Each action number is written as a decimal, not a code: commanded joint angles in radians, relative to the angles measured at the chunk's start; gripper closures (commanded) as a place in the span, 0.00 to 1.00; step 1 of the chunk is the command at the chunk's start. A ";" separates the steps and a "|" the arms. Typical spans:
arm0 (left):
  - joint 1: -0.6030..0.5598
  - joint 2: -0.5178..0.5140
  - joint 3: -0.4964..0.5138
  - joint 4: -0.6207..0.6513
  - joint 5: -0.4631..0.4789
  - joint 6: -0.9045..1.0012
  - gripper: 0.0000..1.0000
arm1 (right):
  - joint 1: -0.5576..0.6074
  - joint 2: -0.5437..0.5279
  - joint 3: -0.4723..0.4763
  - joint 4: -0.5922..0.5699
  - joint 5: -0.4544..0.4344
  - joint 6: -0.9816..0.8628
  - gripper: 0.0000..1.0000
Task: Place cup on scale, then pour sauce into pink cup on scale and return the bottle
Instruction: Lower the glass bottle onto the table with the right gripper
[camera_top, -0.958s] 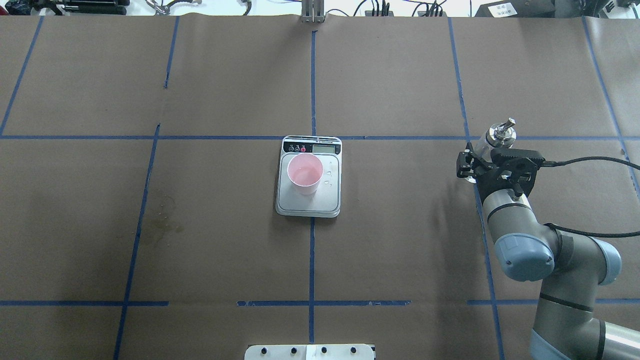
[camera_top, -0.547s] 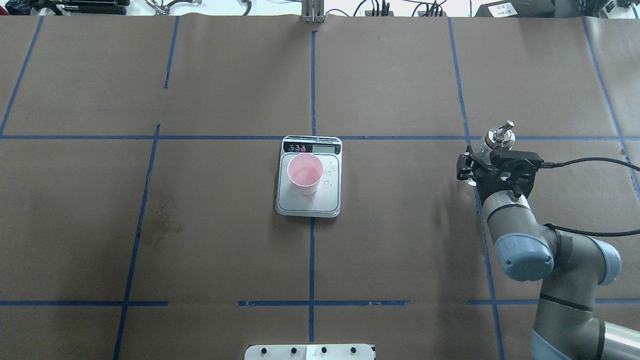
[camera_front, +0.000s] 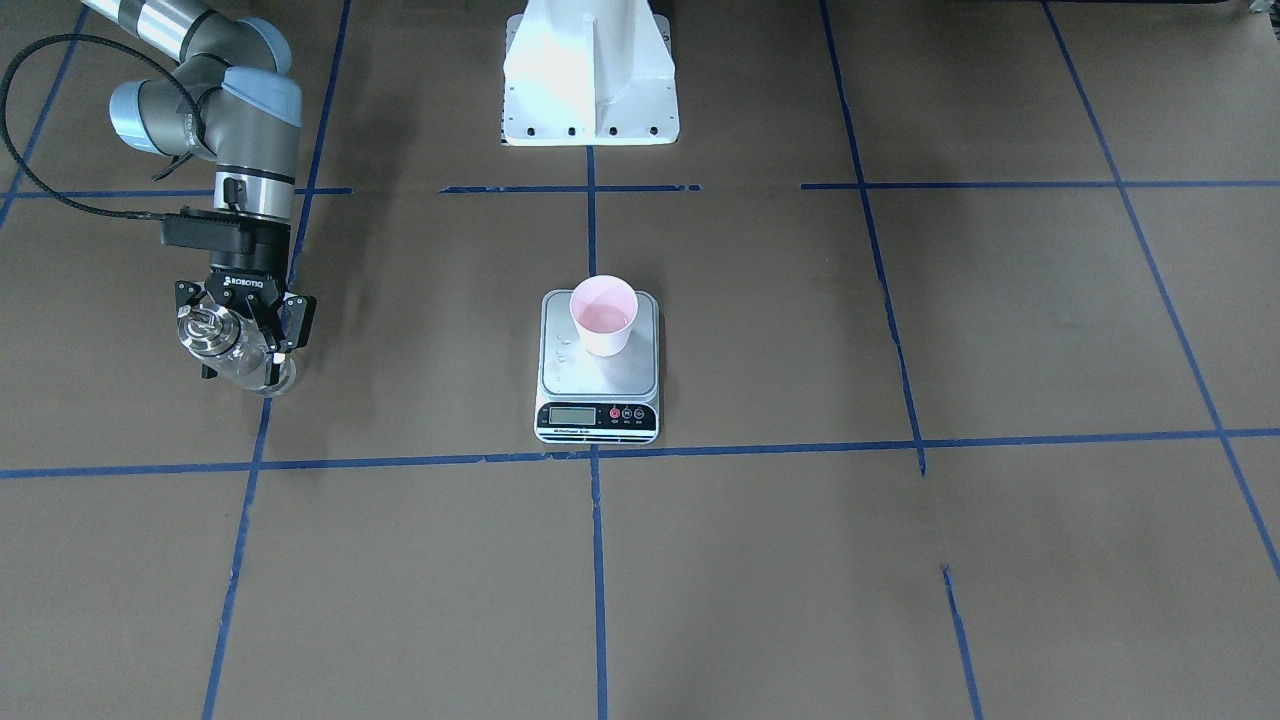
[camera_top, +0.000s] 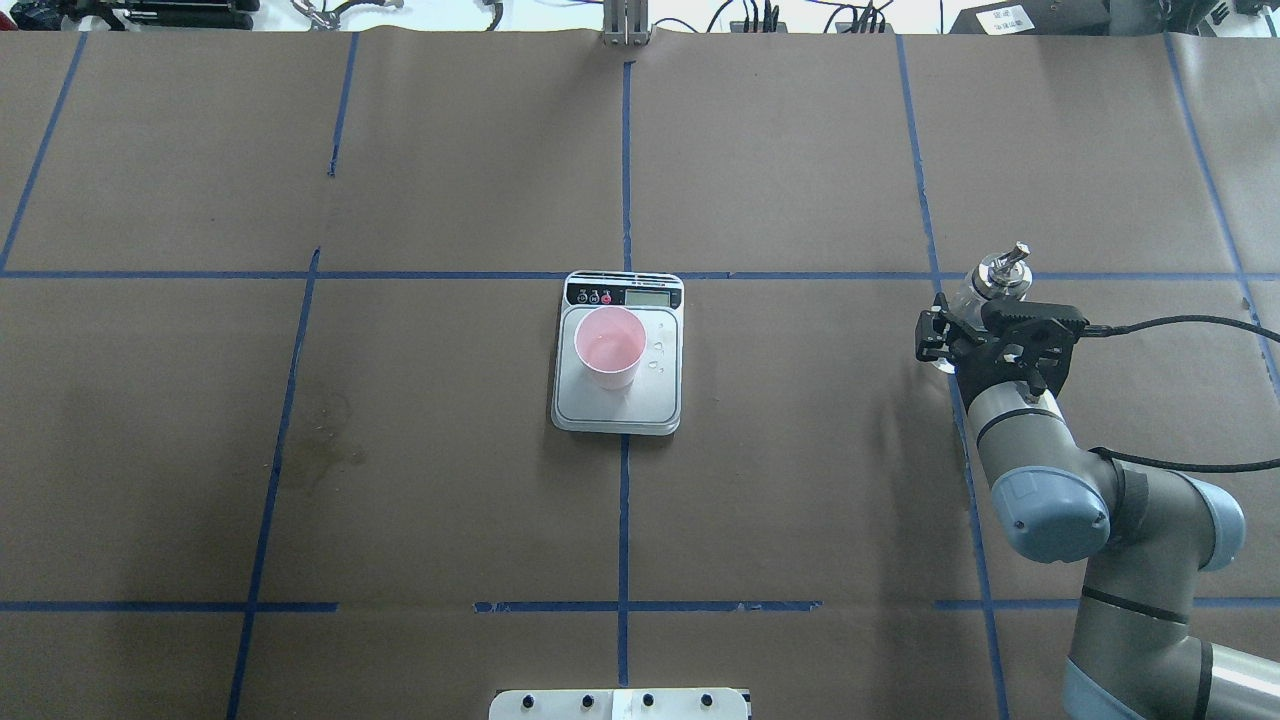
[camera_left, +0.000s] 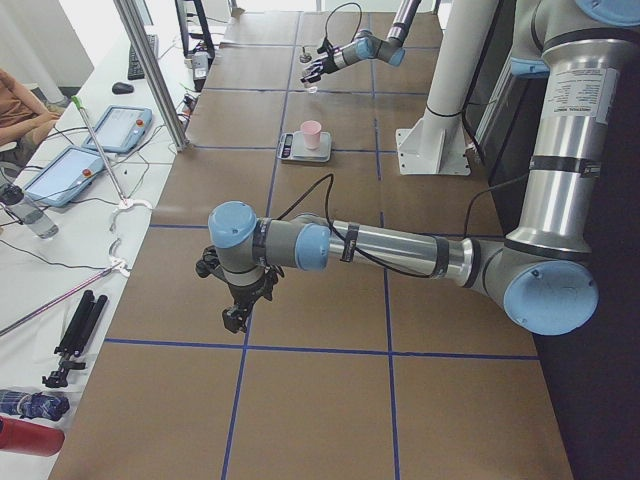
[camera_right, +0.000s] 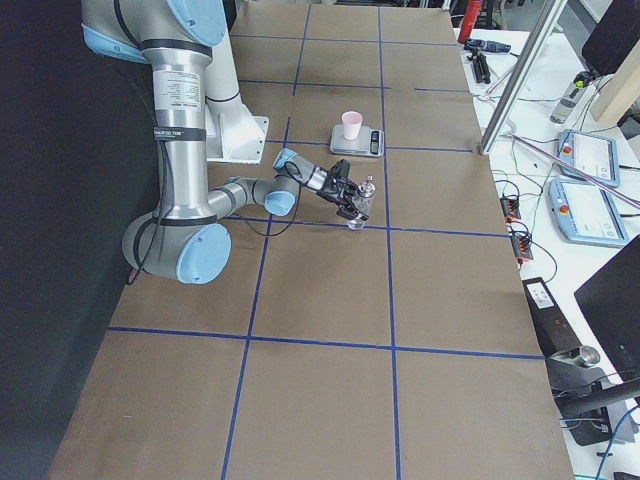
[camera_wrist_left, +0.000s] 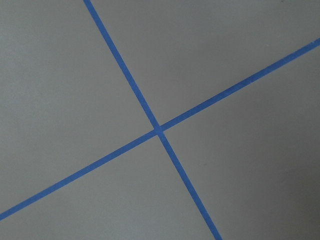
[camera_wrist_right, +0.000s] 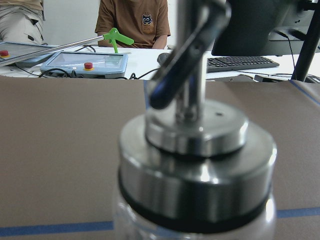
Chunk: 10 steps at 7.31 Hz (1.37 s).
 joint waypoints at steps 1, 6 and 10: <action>0.001 0.002 -0.007 0.001 0.001 0.000 0.00 | 0.000 0.000 0.002 0.001 0.001 0.000 0.72; 0.000 0.003 -0.011 0.001 0.001 0.000 0.00 | -0.002 0.000 0.004 0.003 0.000 0.000 0.43; 0.000 0.002 -0.011 0.001 0.001 0.000 0.00 | -0.002 0.000 0.002 0.004 -0.003 0.000 0.31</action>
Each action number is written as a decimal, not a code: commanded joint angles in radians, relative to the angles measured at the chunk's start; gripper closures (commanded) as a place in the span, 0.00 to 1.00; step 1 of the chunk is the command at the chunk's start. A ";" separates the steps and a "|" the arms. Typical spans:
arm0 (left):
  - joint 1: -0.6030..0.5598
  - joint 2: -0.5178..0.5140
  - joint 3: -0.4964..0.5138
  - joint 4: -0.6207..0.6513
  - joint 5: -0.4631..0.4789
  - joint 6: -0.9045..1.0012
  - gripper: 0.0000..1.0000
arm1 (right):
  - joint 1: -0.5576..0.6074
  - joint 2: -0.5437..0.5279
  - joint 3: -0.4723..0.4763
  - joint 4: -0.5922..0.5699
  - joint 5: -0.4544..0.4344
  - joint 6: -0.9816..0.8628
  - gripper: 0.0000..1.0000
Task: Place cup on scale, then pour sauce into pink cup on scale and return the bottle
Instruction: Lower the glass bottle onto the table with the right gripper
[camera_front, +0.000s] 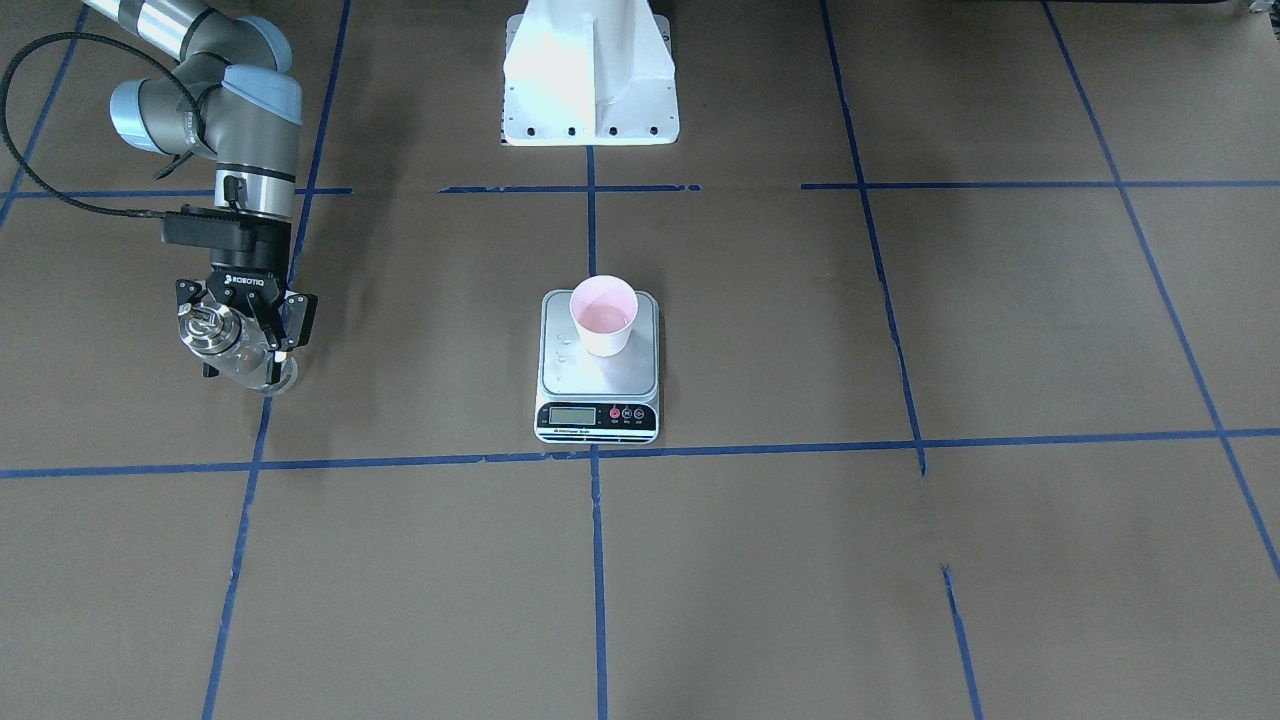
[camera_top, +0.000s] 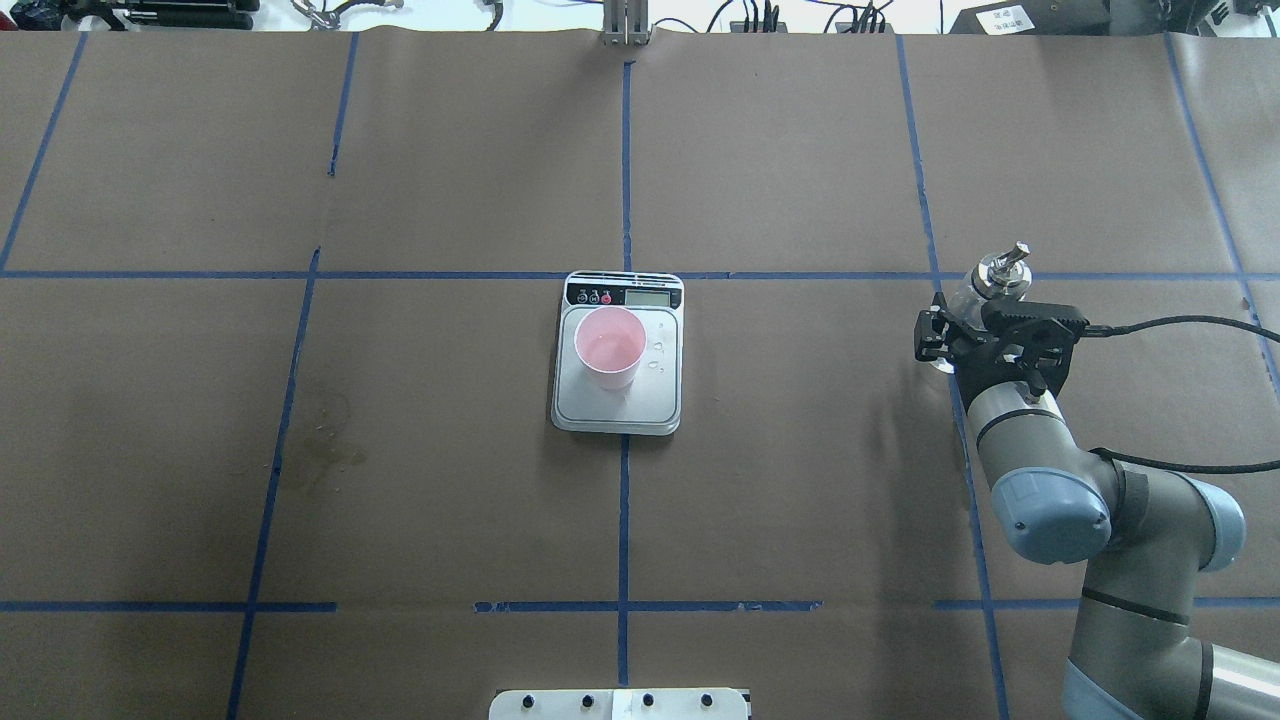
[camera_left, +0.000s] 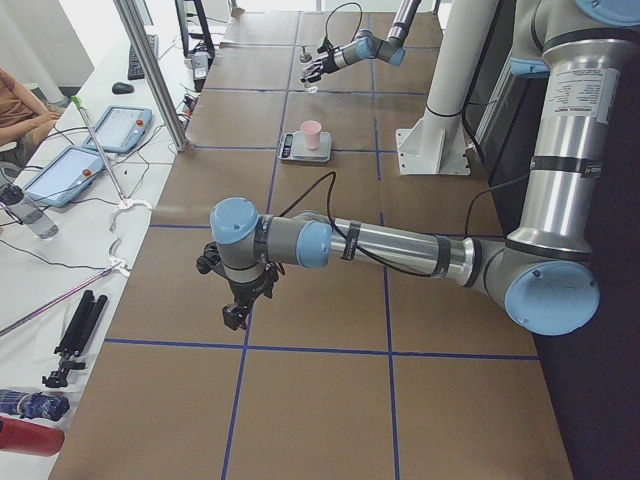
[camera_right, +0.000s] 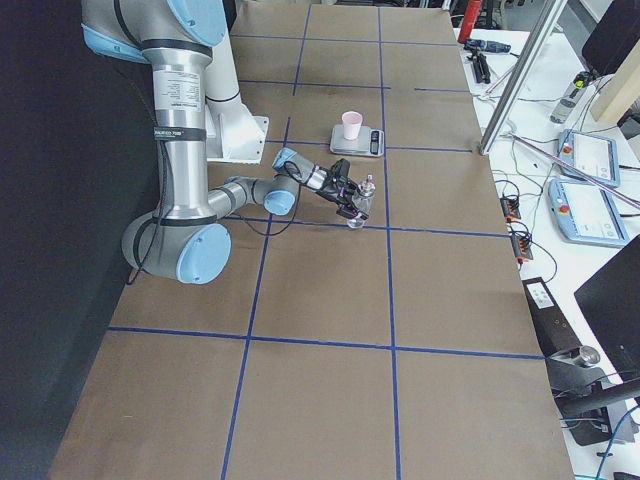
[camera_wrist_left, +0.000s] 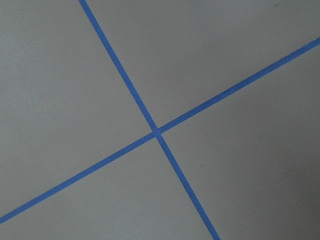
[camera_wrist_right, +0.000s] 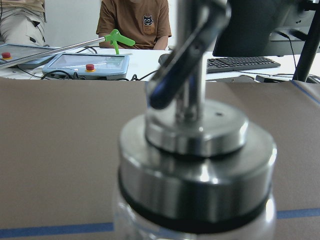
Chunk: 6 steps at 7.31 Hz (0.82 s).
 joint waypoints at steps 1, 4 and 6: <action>0.000 0.000 0.000 0.000 0.000 0.000 0.00 | -0.002 0.000 -0.001 0.001 -0.004 0.000 0.18; 0.000 0.000 0.000 0.000 0.000 0.000 0.00 | 0.000 0.000 0.000 0.001 -0.002 0.000 0.15; 0.000 -0.002 0.000 0.000 0.002 0.000 0.00 | 0.000 0.000 0.002 0.001 -0.001 0.000 0.12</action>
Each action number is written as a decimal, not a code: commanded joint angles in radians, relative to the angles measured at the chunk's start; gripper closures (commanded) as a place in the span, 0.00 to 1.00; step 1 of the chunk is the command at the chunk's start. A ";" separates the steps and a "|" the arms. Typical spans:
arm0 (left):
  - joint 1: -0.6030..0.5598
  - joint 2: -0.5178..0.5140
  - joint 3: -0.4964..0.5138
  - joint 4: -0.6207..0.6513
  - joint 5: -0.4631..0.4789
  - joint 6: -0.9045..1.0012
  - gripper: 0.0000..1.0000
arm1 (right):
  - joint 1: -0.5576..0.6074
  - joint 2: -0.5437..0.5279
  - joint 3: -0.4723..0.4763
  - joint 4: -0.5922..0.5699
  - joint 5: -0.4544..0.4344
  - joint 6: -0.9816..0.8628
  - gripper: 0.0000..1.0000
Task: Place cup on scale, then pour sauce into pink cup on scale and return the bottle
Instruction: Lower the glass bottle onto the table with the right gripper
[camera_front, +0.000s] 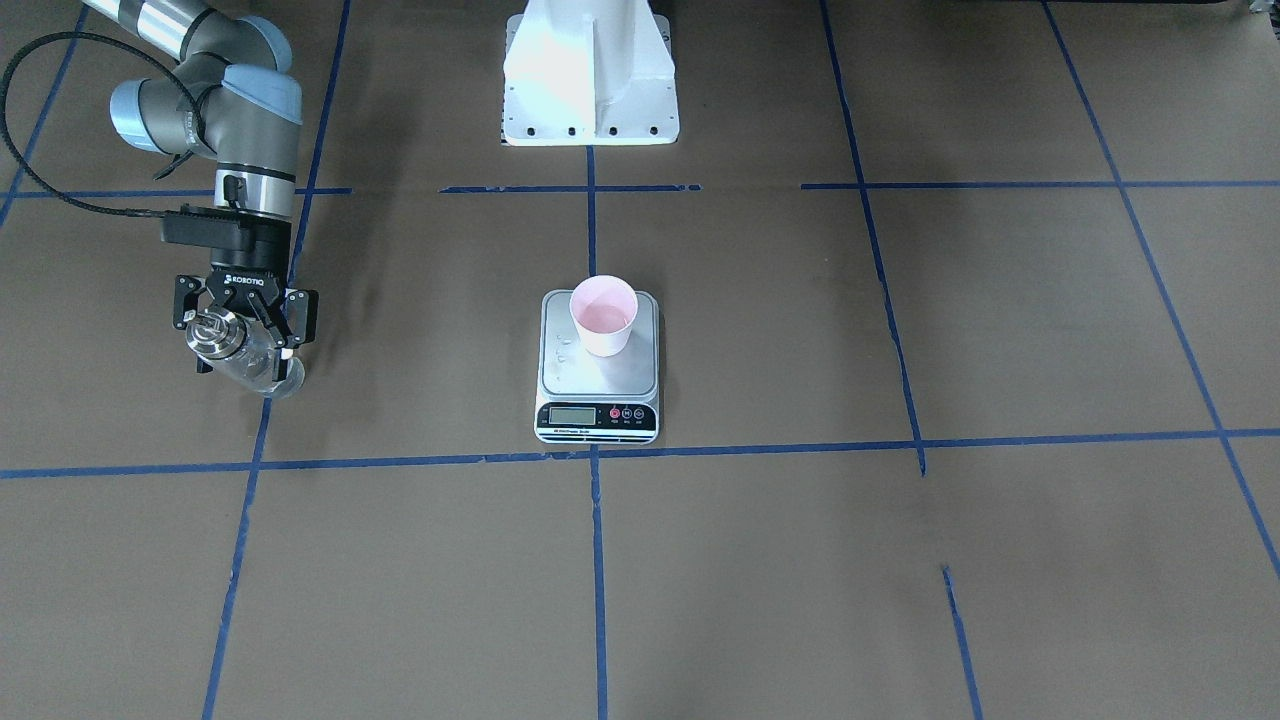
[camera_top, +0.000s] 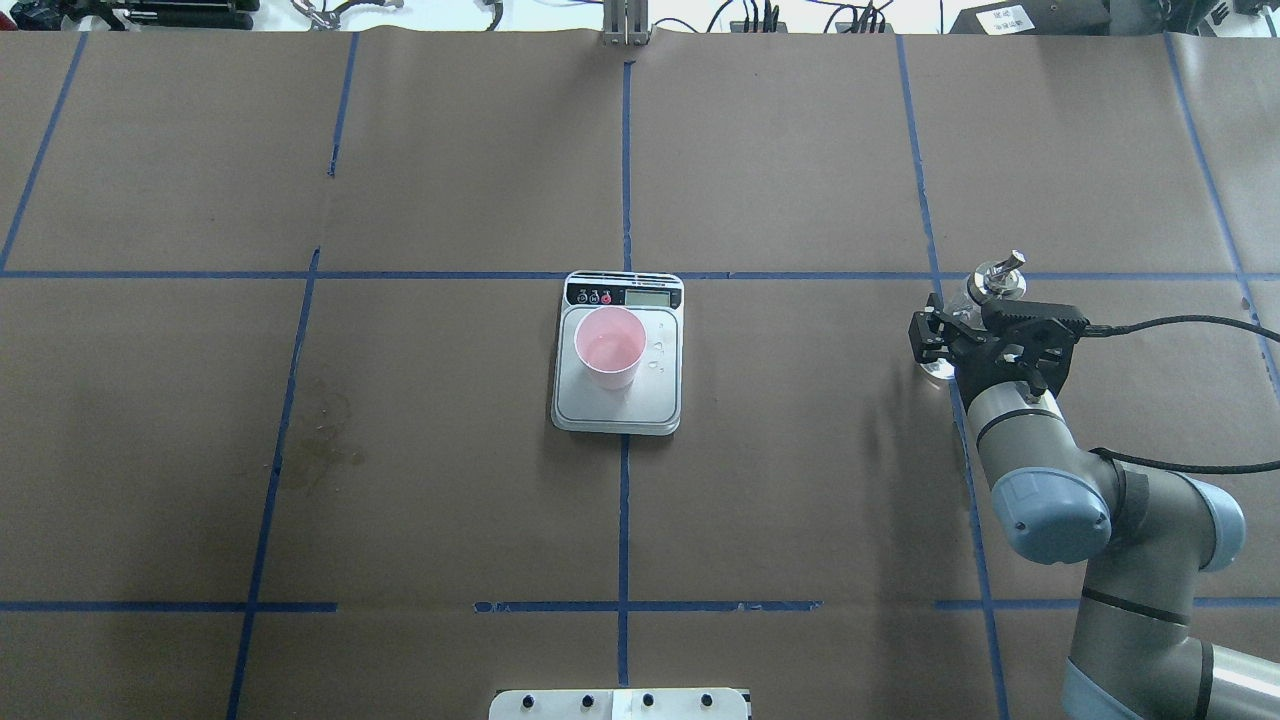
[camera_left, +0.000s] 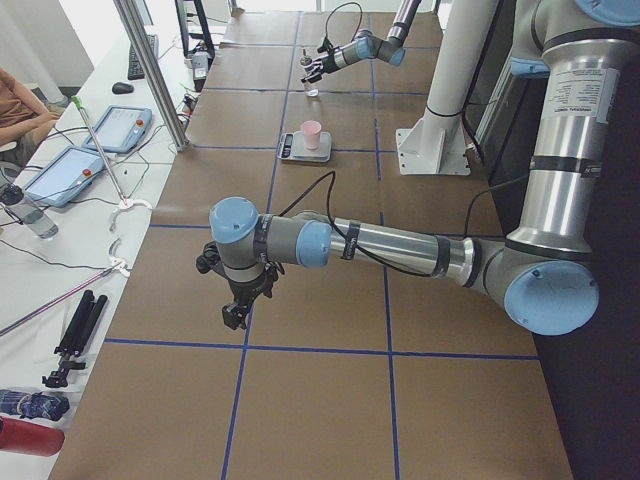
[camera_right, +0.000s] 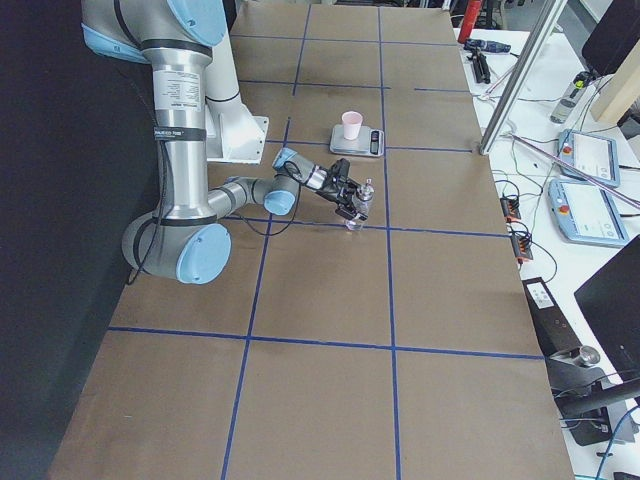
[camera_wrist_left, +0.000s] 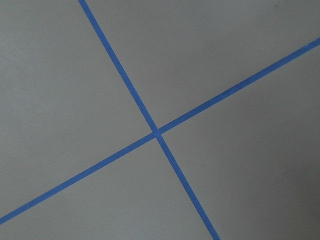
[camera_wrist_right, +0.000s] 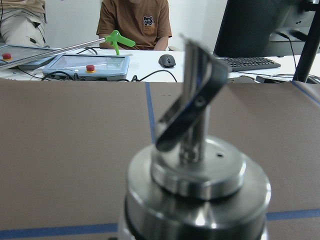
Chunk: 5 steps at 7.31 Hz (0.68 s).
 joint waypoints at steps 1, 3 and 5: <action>0.000 -0.001 -0.002 0.000 0.000 0.000 0.00 | 0.000 0.000 0.002 0.000 0.001 0.000 0.09; 0.000 -0.001 -0.002 0.000 0.000 0.000 0.00 | -0.005 0.000 0.005 0.000 0.001 0.002 0.01; 0.000 -0.004 -0.003 0.000 0.001 0.000 0.00 | -0.018 -0.021 0.025 0.000 -0.004 0.011 0.01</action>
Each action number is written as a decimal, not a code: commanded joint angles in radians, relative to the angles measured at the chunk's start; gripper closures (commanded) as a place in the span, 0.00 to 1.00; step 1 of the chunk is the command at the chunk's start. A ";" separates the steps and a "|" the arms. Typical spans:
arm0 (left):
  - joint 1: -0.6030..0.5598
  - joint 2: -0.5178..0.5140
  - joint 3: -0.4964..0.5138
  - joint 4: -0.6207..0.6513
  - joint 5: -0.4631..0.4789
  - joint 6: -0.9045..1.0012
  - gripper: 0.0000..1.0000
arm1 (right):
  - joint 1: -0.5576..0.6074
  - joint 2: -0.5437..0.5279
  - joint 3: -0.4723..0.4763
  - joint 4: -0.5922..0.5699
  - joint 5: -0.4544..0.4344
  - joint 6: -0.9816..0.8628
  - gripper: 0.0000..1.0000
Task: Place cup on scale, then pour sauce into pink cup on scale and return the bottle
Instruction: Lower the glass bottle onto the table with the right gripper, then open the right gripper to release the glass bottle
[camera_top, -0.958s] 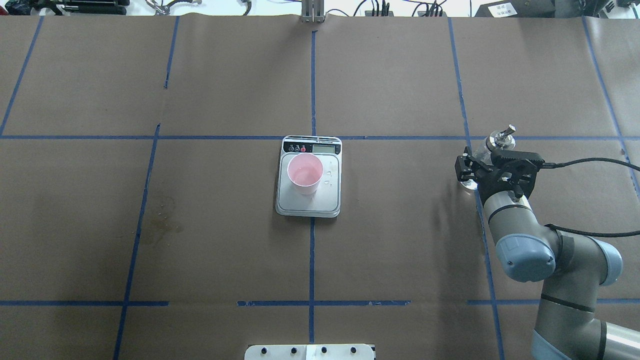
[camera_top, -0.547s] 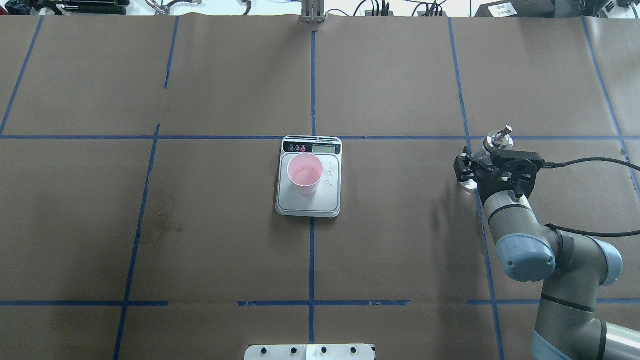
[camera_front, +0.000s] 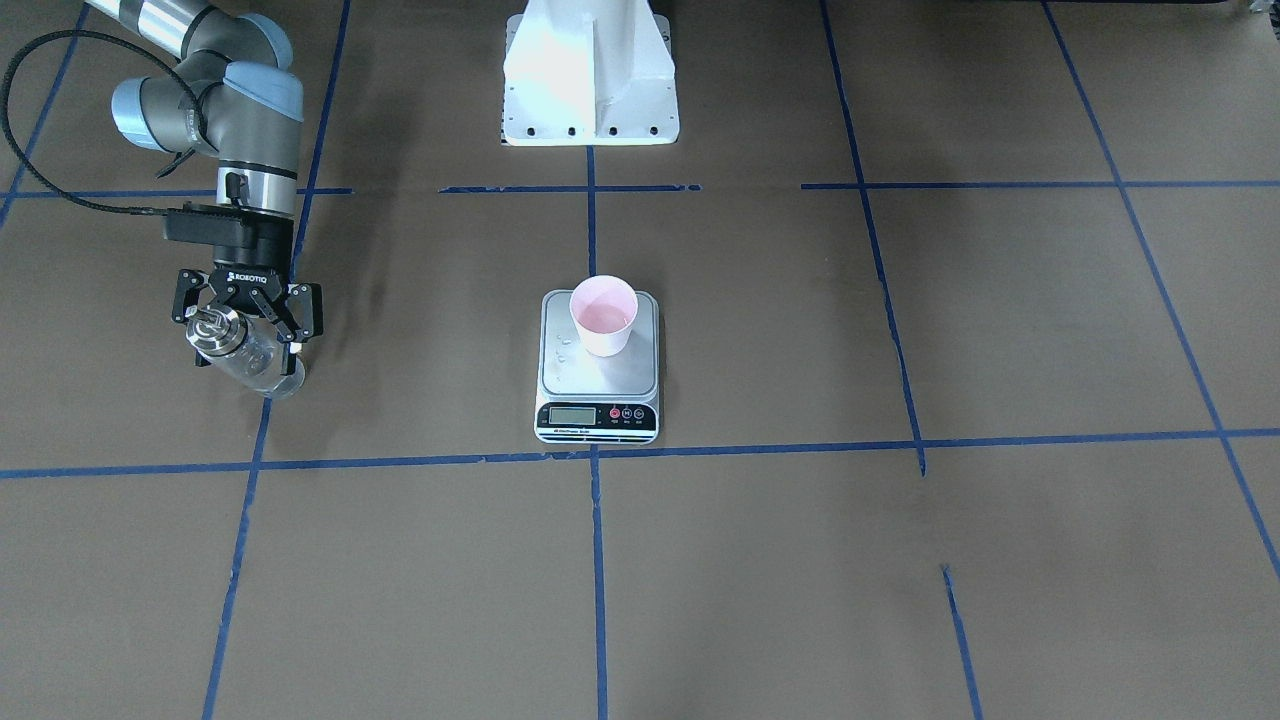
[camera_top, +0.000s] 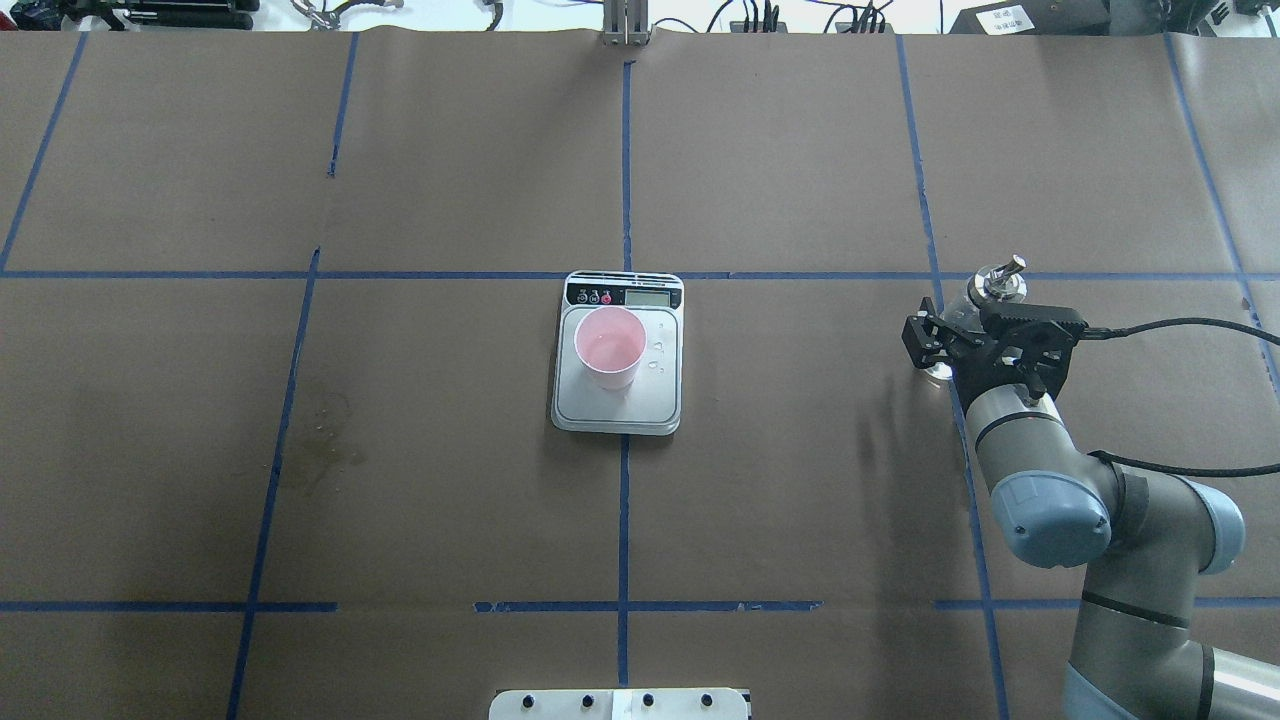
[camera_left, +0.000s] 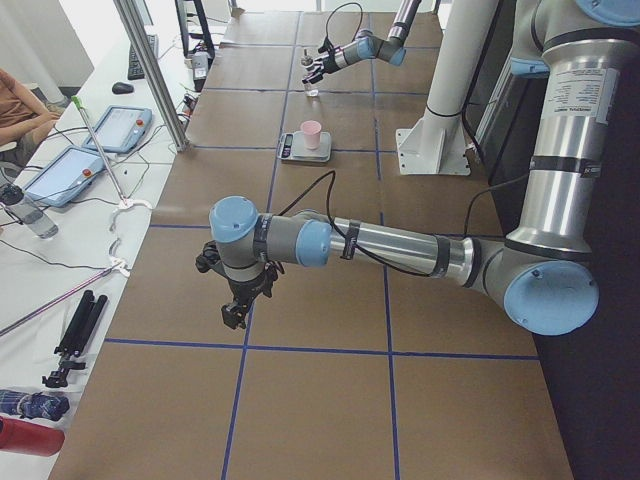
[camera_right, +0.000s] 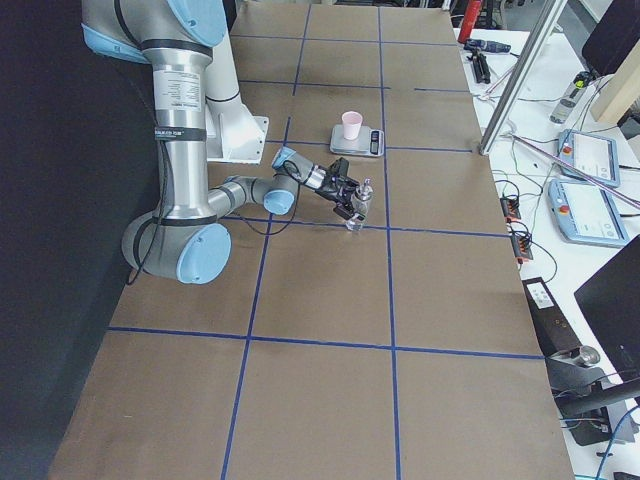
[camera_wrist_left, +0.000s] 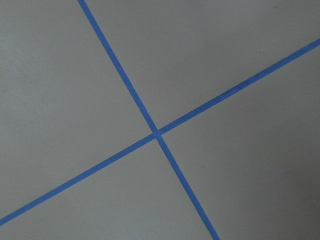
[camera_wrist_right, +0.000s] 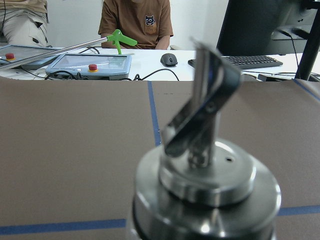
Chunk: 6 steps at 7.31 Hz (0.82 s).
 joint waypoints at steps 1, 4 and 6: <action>0.000 -0.002 -0.001 0.000 0.001 0.000 0.00 | -0.021 -0.046 0.049 0.000 -0.002 0.006 0.01; 0.000 0.000 -0.006 0.000 0.001 0.000 0.00 | -0.076 -0.117 0.123 0.000 -0.014 0.034 0.02; 0.000 0.000 -0.007 0.000 0.003 0.000 0.00 | -0.143 -0.185 0.170 0.000 -0.051 0.041 0.02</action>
